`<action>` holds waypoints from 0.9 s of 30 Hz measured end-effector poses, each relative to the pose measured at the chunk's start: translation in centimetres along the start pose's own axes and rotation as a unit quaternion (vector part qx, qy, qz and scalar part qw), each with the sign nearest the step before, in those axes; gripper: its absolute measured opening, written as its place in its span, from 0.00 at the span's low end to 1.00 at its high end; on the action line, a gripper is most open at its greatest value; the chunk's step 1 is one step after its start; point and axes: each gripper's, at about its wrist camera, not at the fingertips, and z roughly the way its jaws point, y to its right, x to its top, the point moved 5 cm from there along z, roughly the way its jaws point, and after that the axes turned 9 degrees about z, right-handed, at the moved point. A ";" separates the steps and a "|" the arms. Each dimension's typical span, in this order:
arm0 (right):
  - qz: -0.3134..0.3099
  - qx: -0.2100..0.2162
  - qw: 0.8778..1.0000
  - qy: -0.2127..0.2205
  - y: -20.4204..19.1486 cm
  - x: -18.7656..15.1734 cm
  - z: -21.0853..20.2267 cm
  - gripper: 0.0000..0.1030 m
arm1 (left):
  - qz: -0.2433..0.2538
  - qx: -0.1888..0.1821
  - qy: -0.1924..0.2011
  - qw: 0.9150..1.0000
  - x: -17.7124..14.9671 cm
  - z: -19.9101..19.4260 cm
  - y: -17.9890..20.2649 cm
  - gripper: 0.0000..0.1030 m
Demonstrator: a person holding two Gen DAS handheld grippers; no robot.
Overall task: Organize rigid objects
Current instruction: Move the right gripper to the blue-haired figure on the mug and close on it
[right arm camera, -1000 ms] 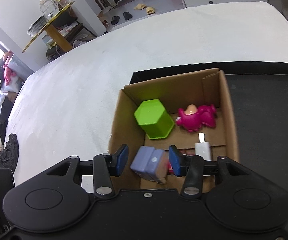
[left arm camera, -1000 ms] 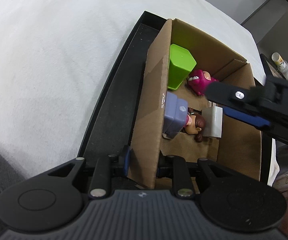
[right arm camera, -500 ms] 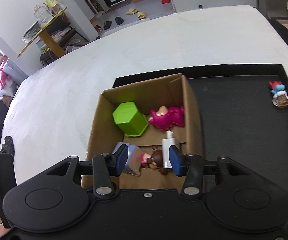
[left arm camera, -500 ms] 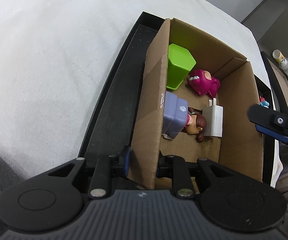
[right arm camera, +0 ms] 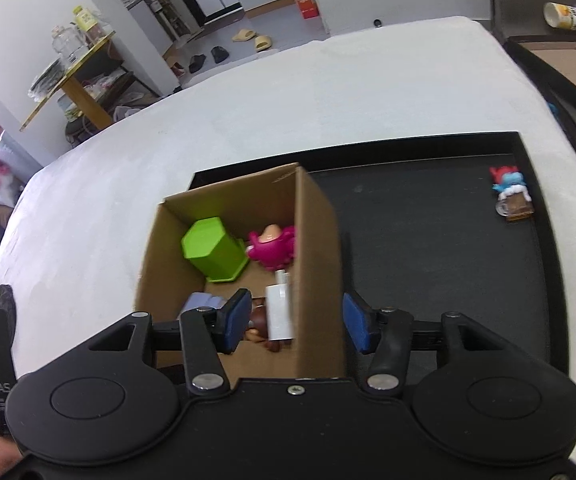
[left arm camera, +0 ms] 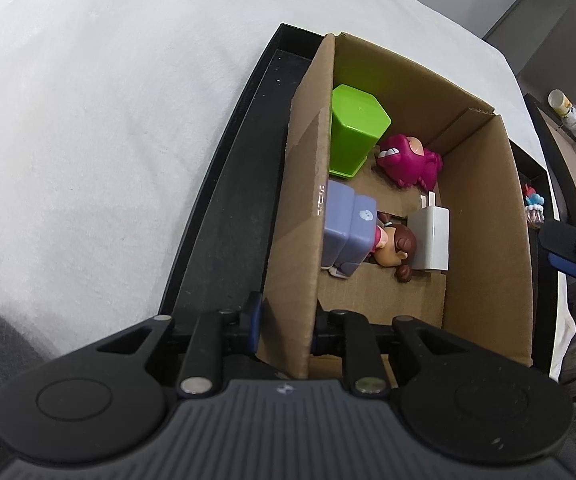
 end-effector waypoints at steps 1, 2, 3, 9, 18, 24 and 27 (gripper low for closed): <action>0.005 -0.001 1.000 0.001 0.5 0.1 0.0 0.50 | 0.000 0.001 0.000 1.000 0.0 0.0 0.0 0.20; 0.008 -0.003 1.000 0.002 1.0 0.2 0.0 0.50 | 0.000 0.003 0.000 1.000 0.0 0.0 0.1 0.20; 0.010 -0.006 1.000 0.004 1.4 0.3 0.0 0.50 | -0.001 0.004 -0.001 1.000 0.0 0.0 0.1 0.19; 0.027 -0.025 0.999 0.018 4.1 1.0 0.1 0.55 | -0.010 0.007 0.001 1.000 0.0 0.0 0.1 0.19; 0.040 -0.050 0.997 0.032 8.4 2.8 0.6 0.60 | -0.005 0.015 -0.004 1.000 0.2 0.0 0.3 0.19; 0.035 -0.066 0.996 0.048 10.8 4.6 1.6 0.60 | -0.006 0.021 -0.004 1.000 0.2 0.0 0.5 0.18; 0.026 -0.073 0.995 0.056 11.5 5.7 2.1 0.58 | -0.008 0.022 -0.004 1.000 0.1 0.0 0.6 0.18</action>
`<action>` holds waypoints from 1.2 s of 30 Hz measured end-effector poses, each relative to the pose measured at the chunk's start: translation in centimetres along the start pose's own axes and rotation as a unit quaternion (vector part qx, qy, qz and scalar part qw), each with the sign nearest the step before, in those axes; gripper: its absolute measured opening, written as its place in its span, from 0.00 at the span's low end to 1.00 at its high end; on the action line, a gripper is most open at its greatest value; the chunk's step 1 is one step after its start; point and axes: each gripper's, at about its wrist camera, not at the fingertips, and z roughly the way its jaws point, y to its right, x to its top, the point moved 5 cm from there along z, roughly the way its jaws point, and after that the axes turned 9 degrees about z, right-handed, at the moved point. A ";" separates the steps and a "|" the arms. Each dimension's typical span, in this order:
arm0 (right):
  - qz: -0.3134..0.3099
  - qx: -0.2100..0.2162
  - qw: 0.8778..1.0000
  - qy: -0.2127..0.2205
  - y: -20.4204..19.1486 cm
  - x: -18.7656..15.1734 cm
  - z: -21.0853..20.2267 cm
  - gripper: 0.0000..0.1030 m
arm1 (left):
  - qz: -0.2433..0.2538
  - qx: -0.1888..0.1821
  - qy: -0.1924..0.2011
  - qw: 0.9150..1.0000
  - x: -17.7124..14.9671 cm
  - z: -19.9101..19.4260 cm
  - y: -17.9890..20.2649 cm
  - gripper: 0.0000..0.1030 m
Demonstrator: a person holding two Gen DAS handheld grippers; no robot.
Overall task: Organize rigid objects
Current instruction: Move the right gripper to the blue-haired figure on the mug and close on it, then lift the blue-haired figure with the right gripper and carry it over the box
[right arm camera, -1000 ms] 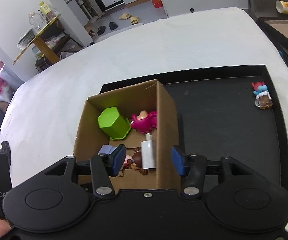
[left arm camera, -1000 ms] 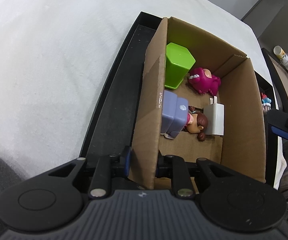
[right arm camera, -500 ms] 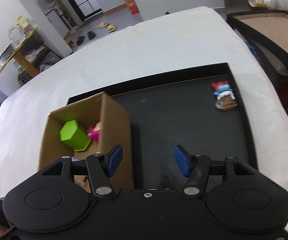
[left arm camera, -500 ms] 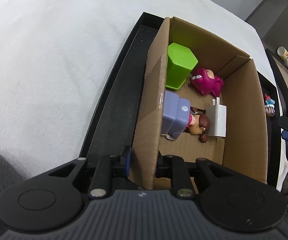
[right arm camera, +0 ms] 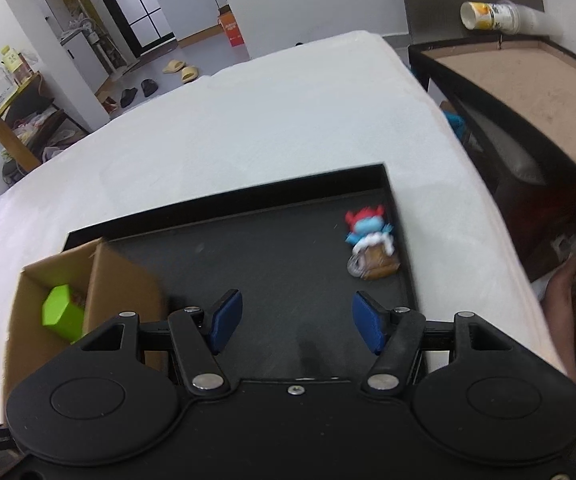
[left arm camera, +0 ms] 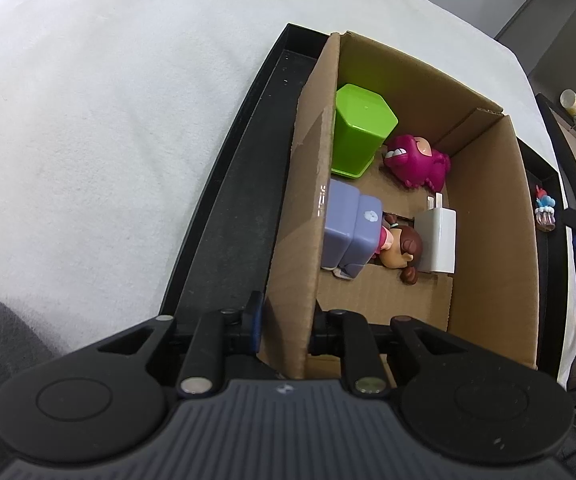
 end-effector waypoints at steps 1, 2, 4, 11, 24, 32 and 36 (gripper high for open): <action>-0.005 -0.002 1.000 0.001 0.2 0.3 0.3 0.57 | 0.000 0.000 0.000 1.000 0.0 0.0 0.0 0.18; -0.009 -0.002 1.000 0.001 0.3 0.5 0.6 0.57 | 0.000 0.001 0.000 1.000 0.0 0.0 0.0 0.18; -0.016 -0.007 1.000 0.002 0.7 1.1 1.3 0.55 | 0.000 0.002 0.000 1.000 0.0 0.0 0.0 0.18; -0.045 -0.033 0.998 0.005 1.5 2.1 3.5 0.39 | 0.008 0.008 0.000 1.000 -0.1 0.1 0.2 0.18; -0.092 -0.087 0.992 0.000 1.7 2.0 5.9 0.31 | 0.007 0.009 0.000 1.000 -0.2 0.3 0.1 0.18; -0.101 -0.080 0.991 -0.020 1.1 1.1 5.5 0.27 | 0.006 0.008 -0.001 1.000 -0.3 0.5 0.0 0.18; -0.099 -0.067 0.992 -0.032 0.8 -0.1 4.9 0.27 | 0.005 0.008 -0.001 1.000 -0.4 0.5 -0.1 0.18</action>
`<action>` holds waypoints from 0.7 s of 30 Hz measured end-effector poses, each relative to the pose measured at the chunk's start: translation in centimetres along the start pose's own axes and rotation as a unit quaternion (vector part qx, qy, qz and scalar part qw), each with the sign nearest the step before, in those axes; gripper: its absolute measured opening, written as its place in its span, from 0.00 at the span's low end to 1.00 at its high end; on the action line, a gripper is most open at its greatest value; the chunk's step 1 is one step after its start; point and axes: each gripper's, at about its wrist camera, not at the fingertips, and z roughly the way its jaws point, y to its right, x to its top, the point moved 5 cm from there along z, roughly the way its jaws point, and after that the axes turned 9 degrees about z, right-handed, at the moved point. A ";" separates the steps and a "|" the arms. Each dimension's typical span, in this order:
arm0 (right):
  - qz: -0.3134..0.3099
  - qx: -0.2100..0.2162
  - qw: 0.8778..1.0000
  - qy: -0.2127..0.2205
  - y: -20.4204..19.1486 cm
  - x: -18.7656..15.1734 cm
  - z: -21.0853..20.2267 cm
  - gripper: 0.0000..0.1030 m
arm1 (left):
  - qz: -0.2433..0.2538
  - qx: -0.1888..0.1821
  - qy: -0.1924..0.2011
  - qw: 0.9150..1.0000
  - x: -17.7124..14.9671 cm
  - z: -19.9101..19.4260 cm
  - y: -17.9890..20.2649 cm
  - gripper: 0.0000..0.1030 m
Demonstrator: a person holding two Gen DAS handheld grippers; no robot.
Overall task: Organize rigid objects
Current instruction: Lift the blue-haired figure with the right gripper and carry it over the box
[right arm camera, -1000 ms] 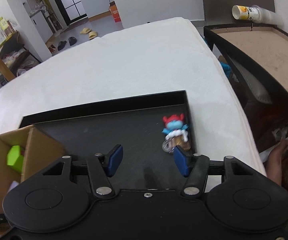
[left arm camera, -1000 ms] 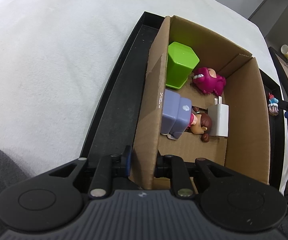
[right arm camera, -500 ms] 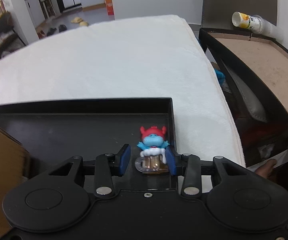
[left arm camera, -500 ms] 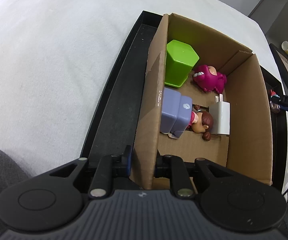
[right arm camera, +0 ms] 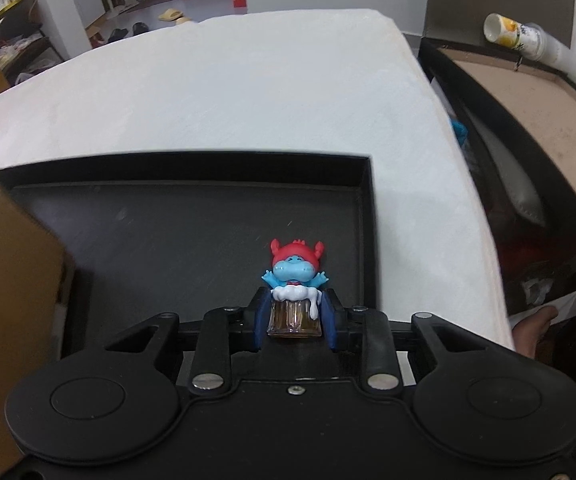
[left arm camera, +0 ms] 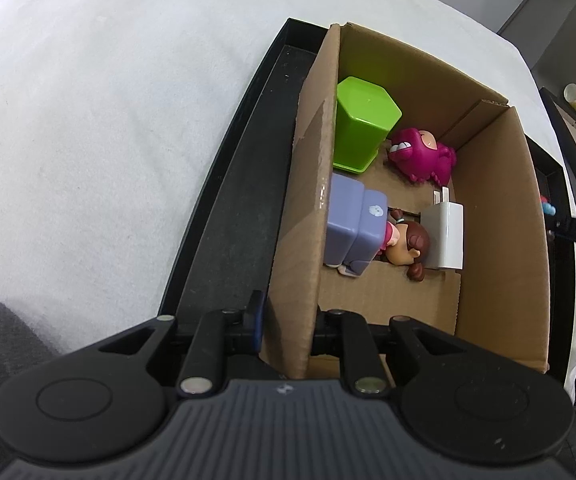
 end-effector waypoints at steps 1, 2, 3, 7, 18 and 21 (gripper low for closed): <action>0.000 0.002 1.000 -0.002 -0.1 -0.3 -0.1 0.27 | 0.000 0.000 0.000 1.000 0.0 0.0 0.0 0.18; 0.003 0.006 1.000 -0.005 -0.2 -0.6 -0.2 0.27 | 0.000 0.000 0.000 1.000 0.0 0.0 0.0 0.18; 0.007 0.010 1.000 -0.009 -0.4 -1.0 -0.4 0.27 | -0.001 -0.001 0.000 1.000 0.0 0.0 0.0 0.18; 0.012 0.020 1.000 -0.018 -1.0 -2.6 -1.2 0.27 | -0.001 -0.003 0.001 1.000 0.0 0.0 0.0 0.18; 0.017 0.032 0.999 -0.036 -2.4 -5.9 -2.8 0.27 | -0.001 -0.005 0.002 1.000 0.0 0.0 0.1 0.18; 0.015 0.033 0.999 -0.040 -2.6 -6.5 -3.1 0.27 | 0.000 -0.004 0.002 1.000 0.0 0.0 0.1 0.18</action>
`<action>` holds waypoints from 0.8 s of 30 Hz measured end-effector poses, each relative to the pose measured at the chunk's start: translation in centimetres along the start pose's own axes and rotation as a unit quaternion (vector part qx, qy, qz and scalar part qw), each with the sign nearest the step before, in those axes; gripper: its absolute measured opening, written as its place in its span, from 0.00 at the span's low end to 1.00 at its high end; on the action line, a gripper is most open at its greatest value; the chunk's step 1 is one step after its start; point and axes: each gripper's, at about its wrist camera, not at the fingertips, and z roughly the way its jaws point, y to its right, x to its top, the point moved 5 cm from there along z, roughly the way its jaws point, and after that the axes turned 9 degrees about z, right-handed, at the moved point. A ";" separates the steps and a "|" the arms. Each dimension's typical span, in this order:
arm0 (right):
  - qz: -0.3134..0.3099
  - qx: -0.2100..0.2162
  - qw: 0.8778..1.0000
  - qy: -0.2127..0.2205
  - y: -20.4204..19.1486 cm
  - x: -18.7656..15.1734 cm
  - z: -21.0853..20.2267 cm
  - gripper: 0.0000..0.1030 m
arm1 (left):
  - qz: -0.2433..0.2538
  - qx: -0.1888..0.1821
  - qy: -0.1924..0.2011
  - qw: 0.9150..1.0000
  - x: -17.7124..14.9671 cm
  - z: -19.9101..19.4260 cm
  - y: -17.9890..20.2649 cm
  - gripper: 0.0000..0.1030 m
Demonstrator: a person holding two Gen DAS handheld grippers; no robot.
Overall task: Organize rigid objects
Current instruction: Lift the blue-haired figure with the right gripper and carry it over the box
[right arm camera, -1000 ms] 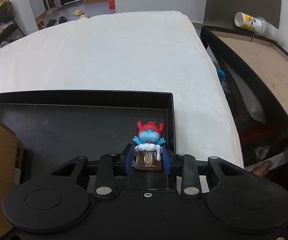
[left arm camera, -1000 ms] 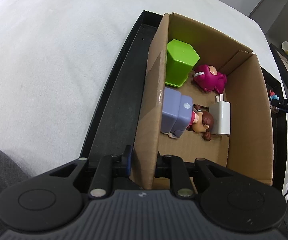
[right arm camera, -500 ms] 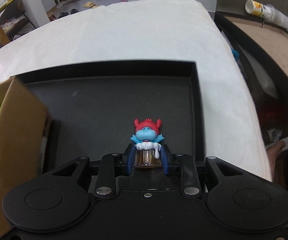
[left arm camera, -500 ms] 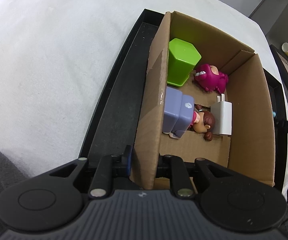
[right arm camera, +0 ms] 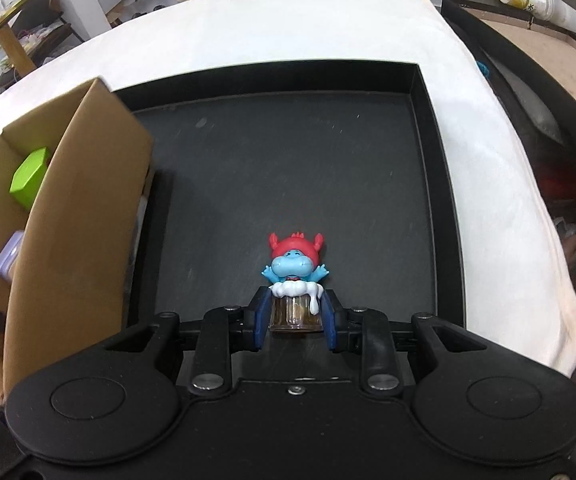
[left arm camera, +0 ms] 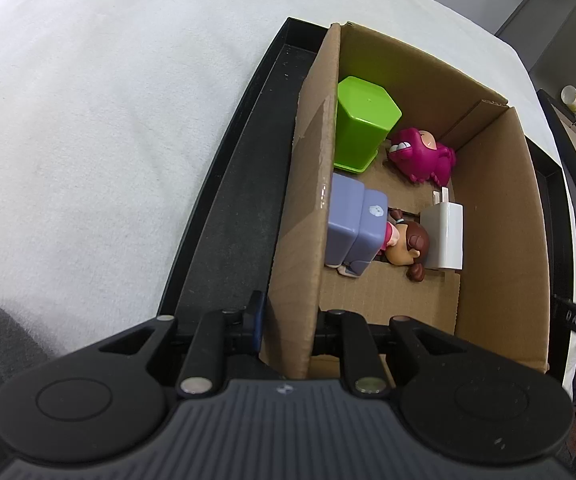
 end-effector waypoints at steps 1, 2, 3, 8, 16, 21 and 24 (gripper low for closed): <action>0.000 0.000 1.000 -0.001 -0.1 -0.3 -0.1 0.27 | 0.000 0.000 0.000 1.000 0.0 0.0 0.0 0.18; 0.000 0.000 1.000 -0.002 -0.1 -0.8 -0.1 0.27 | 0.001 0.000 0.000 1.000 0.0 0.0 0.0 0.18; 0.001 0.000 1.000 -0.003 -0.1 -1.1 -0.2 0.27 | 0.000 0.000 0.000 1.000 0.0 0.0 0.0 0.18; 0.015 -0.006 1.000 -0.011 0.2 -2.2 -0.5 0.26 | 0.001 0.000 0.000 1.000 0.0 0.1 0.0 0.18; 0.048 -0.009 0.999 -0.024 1.0 -3.6 -0.9 0.27 | 0.003 0.000 0.000 1.000 0.0 0.0 0.0 0.18; 0.054 -0.004 0.998 -0.018 1.1 -3.5 -1.4 0.38 | 0.001 -0.001 0.000 1.000 0.1 0.0 0.0 0.18; 0.050 -0.012 0.999 -0.003 0.6 -3.4 -1.7 0.49 | 0.000 -0.002 0.001 1.000 0.1 0.0 0.1 0.18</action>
